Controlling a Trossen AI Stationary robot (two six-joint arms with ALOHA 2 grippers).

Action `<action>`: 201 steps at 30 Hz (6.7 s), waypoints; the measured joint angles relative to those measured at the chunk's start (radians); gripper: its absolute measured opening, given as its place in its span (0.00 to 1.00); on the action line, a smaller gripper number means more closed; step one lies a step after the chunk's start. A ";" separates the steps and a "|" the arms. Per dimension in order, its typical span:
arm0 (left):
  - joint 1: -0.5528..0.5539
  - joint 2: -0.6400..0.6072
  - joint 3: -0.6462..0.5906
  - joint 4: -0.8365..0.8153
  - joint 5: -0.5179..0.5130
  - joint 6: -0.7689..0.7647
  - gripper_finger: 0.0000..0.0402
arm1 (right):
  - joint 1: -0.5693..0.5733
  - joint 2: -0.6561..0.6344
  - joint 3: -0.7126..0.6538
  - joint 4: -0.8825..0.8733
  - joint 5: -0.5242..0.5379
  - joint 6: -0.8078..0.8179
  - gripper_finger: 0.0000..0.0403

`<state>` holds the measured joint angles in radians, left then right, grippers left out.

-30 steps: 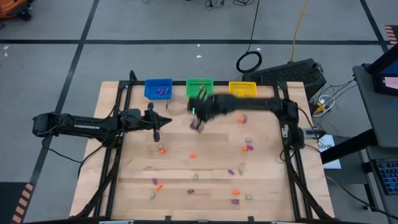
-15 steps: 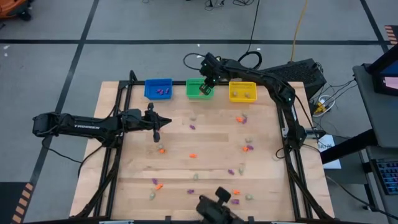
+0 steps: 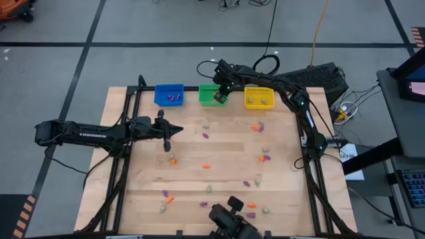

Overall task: Sort Halloween decoration
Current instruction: Put the orange skeleton toy into the green basket, then put the purple skeleton toy into the blue basket, then put the grey skull toy into the yellow basket

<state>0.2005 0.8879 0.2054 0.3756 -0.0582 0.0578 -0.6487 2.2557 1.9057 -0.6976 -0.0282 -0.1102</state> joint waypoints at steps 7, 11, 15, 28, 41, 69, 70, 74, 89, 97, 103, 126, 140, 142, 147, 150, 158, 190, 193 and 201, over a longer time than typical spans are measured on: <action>0.000 0.000 0.000 -0.005 0.000 -0.001 0.03 | 0.002 0.001 0.000 0.005 0.002 0.000 0.17; 0.000 0.000 0.000 -0.026 -0.001 -0.002 0.03 | 0.008 0.001 0.000 0.014 0.004 0.000 0.28; 0.000 0.000 0.000 -0.031 -0.001 -0.026 0.03 | 0.017 -0.020 0.000 0.034 0.006 -0.005 0.34; -0.066 0.000 0.000 -0.082 0.000 -0.061 0.03 | 0.146 -0.222 -0.143 0.232 0.001 -0.085 0.03; -0.276 0.000 0.116 -0.338 -0.060 -0.104 0.03 | 0.365 -0.511 -0.884 1.128 0.026 0.095 0.00; -0.801 0.395 0.573 -0.966 0.019 -0.568 0.05 | 0.644 -0.774 -1.173 1.210 0.268 0.018 0.00; -0.807 0.412 0.577 -0.965 0.039 -0.589 0.06 | 0.644 -0.774 -1.173 1.209 0.268 0.017 0.00; -0.833 0.468 0.582 -0.911 0.074 -0.660 0.15 | 0.644 -0.774 -1.173 1.209 0.268 0.019 0.00; -0.839 0.630 0.583 -0.753 0.182 -0.839 0.37 | 0.644 -0.774 -1.173 1.209 0.268 0.038 0.00; -0.864 0.712 0.610 -0.750 0.186 -0.865 0.37 | 0.645 -0.774 -1.173 1.208 0.267 0.046 0.00; -0.872 0.715 0.676 -0.928 0.151 -0.797 0.37 | 0.645 -0.774 -1.173 1.195 0.267 0.069 0.00; -0.904 0.768 0.660 -1.050 0.022 -0.488 0.36 | 0.684 -0.774 -1.173 1.157 0.263 0.045 0.00; -0.884 0.701 0.651 -1.055 -0.028 -0.505 0.03 | 0.684 -0.773 -1.172 1.157 0.264 0.042 0.00; -0.854 0.659 0.653 -1.072 -0.055 -0.543 0.03 | 0.684 -0.773 -1.172 1.157 0.263 0.042 0.00; -0.701 0.529 0.653 -1.222 -0.173 -0.640 0.03 | 0.684 -0.773 -1.172 1.157 0.263 0.043 0.00; -0.551 0.441 0.653 -1.328 -0.265 -0.672 0.03 | 0.684 -0.773 -1.172 1.157 0.263 0.045 0.00; 0.012 0.342 0.654 -1.289 -0.279 -0.320 0.03 | 0.684 -0.773 -1.172 1.157 0.263 0.046 0.00; 0.703 0.849 0.909 -1.004 -0.126 0.185 0.29 | 0.684 -0.773 -1.172 1.102 0.263 0.100 0.00; 0.702 0.814 0.907 -1.002 -0.123 0.162 0.33 | 0.684 -0.773 -1.172 1.102 0.263 0.114 0.00; 0.677 0.637 0.736 -0.802 0.005 0.092 0.29 | 0.671 -0.771 -1.172 1.104 0.262 0.199 0.03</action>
<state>0.8776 1.5249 0.9412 -0.4268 -0.0533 0.1494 0.0219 1.4848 0.7334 0.4059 0.2337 0.0893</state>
